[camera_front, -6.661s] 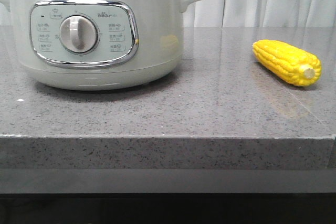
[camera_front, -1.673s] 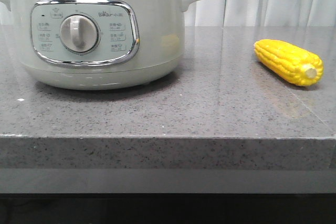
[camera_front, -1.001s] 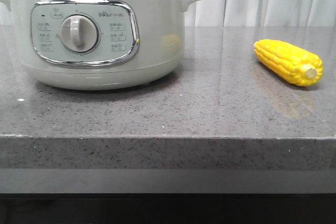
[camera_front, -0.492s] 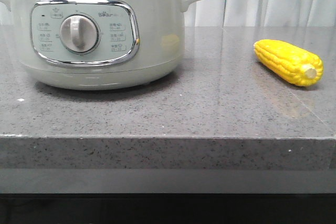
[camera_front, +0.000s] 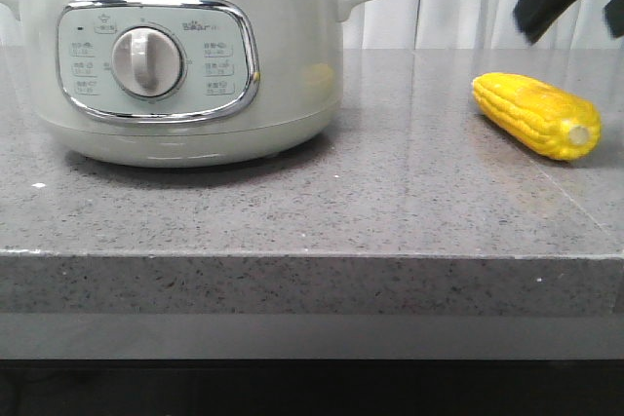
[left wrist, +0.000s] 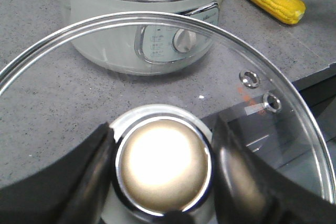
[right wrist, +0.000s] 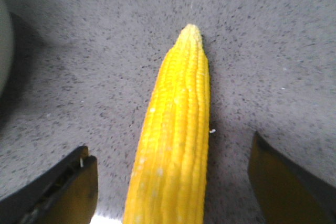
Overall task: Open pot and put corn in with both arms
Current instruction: 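Lower the right gripper onto the yellow corn cob and grasp it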
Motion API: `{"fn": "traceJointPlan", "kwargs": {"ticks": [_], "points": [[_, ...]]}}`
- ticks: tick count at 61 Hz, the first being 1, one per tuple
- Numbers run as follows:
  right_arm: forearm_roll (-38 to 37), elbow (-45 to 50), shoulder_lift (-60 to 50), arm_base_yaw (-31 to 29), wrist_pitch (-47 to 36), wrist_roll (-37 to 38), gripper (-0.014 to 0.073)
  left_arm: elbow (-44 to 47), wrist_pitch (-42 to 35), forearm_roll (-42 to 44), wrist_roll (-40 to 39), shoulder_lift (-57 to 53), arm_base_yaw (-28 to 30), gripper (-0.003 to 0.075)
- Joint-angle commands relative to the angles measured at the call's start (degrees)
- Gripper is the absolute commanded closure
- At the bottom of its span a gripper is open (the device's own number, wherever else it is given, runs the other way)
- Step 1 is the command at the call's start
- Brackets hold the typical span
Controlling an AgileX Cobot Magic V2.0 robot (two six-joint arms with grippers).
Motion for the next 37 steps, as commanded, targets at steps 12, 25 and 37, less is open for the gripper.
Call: {"fn": "traceJointPlan", "kwargs": {"ticks": [12,25,37], "points": [[0.9,-5.6,6.4,0.3,-1.9,-0.2,-0.0006,-1.9,-8.6,-1.4,-0.4,0.4,-0.4,0.0498],[0.9,-6.2,9.1,0.3,-0.2,-0.2,0.0055,-1.9,-8.6,-1.4,-0.4,0.4,-0.4,0.0498],[0.9,-6.6,9.1,0.3,0.3,-0.2,0.0335,-1.9,-8.6,-1.4,-0.4,0.4,-0.4,0.0498]]}}
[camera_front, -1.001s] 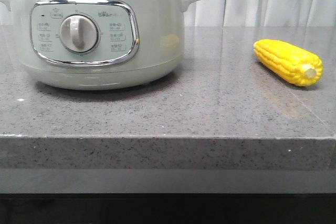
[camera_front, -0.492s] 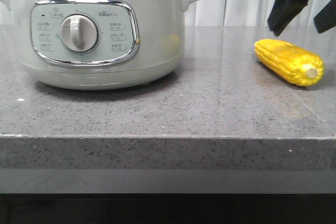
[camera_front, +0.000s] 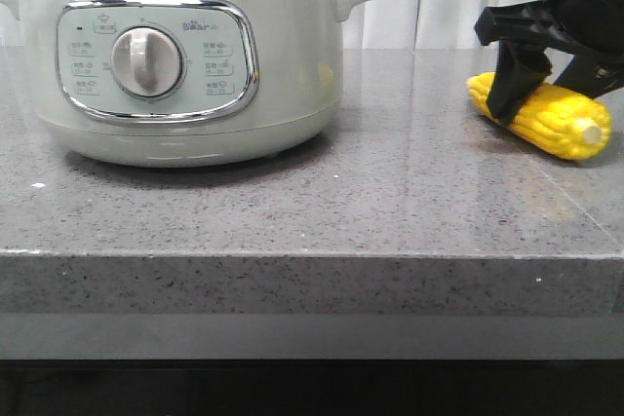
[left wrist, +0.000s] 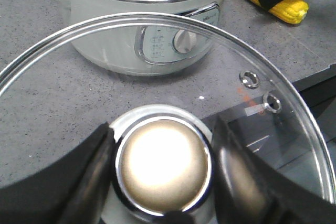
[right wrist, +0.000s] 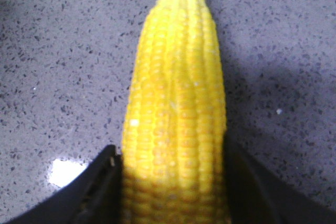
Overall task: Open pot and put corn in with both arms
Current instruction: 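Lower the right gripper onto the yellow corn cob and grasp it, then carry the corn cob over the open pot with the right gripper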
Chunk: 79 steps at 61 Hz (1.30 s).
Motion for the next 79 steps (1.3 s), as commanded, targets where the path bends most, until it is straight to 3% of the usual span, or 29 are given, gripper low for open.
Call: {"fn": "traceJointPlan", "kwargs": {"ticks": [1,6,24,50,68,73,79], "points": [[0.6,-2.5,-2.4,0.0,-1.9,-0.2,0.0354,-1.9,-8.5,-1.4,-0.3,0.4,-0.4,0.0498],[0.6,-3.9,-3.2,0.0,-1.1,-0.2,0.0391,-1.9,-8.5,-1.4,-0.3,0.4,-0.4,0.0498],[0.6,-17.7,-6.3,1.9,2.2,-0.2,0.0391,-1.9,-8.5,-1.4,-0.3,0.4,-0.4,0.0498],[0.6,-39.7,5.7,24.7,2.5,-1.8,0.0391,-1.9,-8.5,-1.4,-0.3,0.4,-0.4,0.0498],[0.6,-41.4,11.3,29.1,4.5,-1.9,0.0387,-1.9,-8.5,-1.4,-0.3,0.4,-0.4,0.0498],[0.6,-41.4,11.7,29.1,5.6,-1.9,0.0342,-1.9,-8.5,-1.4,-0.3,0.4,-0.4,0.0498],[0.6,-41.4,11.9,29.1,6.1,-1.9,0.0223,-1.9,-8.5,-1.4,-0.3,0.4,-0.4,0.0498]]}}
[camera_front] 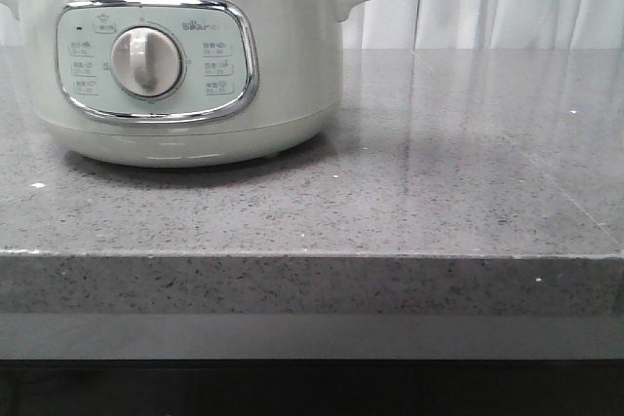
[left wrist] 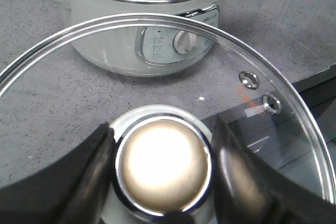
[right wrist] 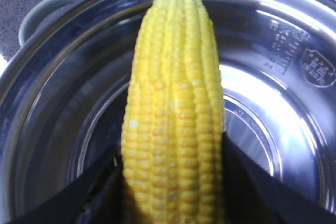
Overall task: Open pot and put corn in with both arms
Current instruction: 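Carry the corn cob over the open pot with the right gripper, then release the corn into the pot and withdraw the right gripper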
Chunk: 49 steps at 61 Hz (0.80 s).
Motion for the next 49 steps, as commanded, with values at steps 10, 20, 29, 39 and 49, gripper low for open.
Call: {"fn": "traceJointPlan", "kwargs": {"ticks": [10,20,29,39,49], "points": [[0.5,-2.1,-3.2,-0.1,-3.0,-0.4,0.0091,-1.9,-8.4,-1.4,-0.3,0.4,-0.4,0.0498],[0.5,-2.1,-3.2,-0.1,-3.0,-0.4,0.0087,-1.9,-8.4,-1.4,-0.3,0.4,-0.4,0.0498],[0.5,-2.2,-3.2,-0.1,-2.9,-0.4,0.009,-1.9,-8.4,-1.4,-0.3,0.4,-0.4,0.0498],[0.5,-2.2,-3.5,-0.1,-2.9,-0.4,0.0279,-1.9,-8.4,-1.4,-0.3,0.4,-0.4,0.0498],[0.5,-2.2,-3.9,-0.1,-3.3,-0.4,0.0568,-1.9,-8.4,-1.4,-0.3,0.4,-0.4,0.0498]]}}
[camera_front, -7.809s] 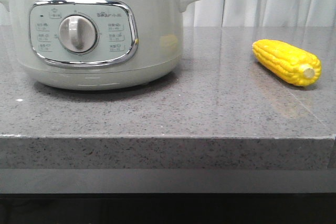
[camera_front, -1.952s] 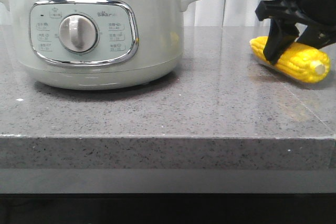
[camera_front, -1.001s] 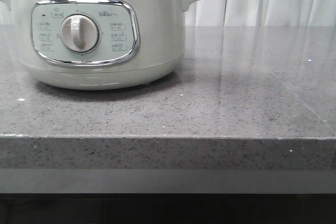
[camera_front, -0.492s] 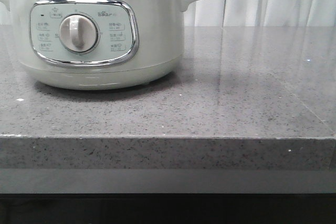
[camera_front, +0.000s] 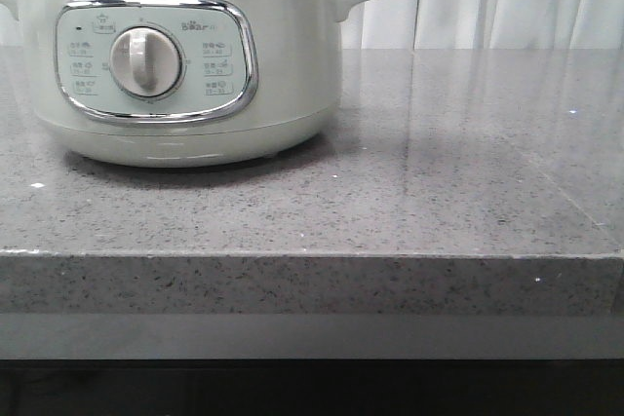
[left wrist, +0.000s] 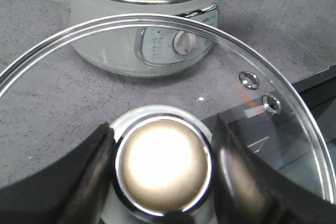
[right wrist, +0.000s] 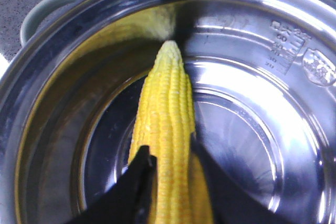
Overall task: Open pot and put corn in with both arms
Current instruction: 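Release the corn into the pot and withdraw the right gripper, then lower the held glass lid back onto the pot with the left gripper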
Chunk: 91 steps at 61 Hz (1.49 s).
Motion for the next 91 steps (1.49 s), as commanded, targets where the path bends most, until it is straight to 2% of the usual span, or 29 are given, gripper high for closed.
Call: {"fn": "traceJointPlan", "kwargs": {"ticks": [1,5,17,29,50,56,78,91], "points": [[0.4,-2.1,-4.1,-0.1,-3.4,-0.4,0.0588,-1.9,-8.3,-1.4,-0.3,0.4,-0.4,0.0498],[0.4,-2.1,-4.5,-0.2,-3.4,-0.4,0.0669,-1.9,-8.3,-1.4,-0.3,0.4,-0.4,0.0498],[0.2,-1.9,-6.9,-2.1,-3.3,-0.4,0.0663,-1.9,-8.3,-1.4,-0.3,0.4,-0.4,0.0498],[0.1,3.0,-12.4,-7.9,-3.9,-0.4,0.0663,-1.9,-8.3,-1.4,-0.3,0.4,-0.4,0.0498],[-0.3,27.3,-30.4,-23.4,-11.9,-0.4,0.0663,-1.9,-8.3,-1.4,-0.3,0.4,-0.4,0.0498],[-0.3,35.5,-35.9,-26.0,-15.1,-0.7,0.0663,-1.9,-8.3,-1.4,-0.3,0.4,-0.4,0.0498],[-0.3,63.5,-60.2,-27.0,-30.4,-0.7,0.0663,-1.9,-8.3,-1.4,-0.3,0.4,-0.4,0.0498],[-0.3,77.2,-76.0,-27.0,-31.8,-0.7,0.0663,-1.9,-8.3,-1.4,-0.3,0.4,-0.4,0.0498]]}}
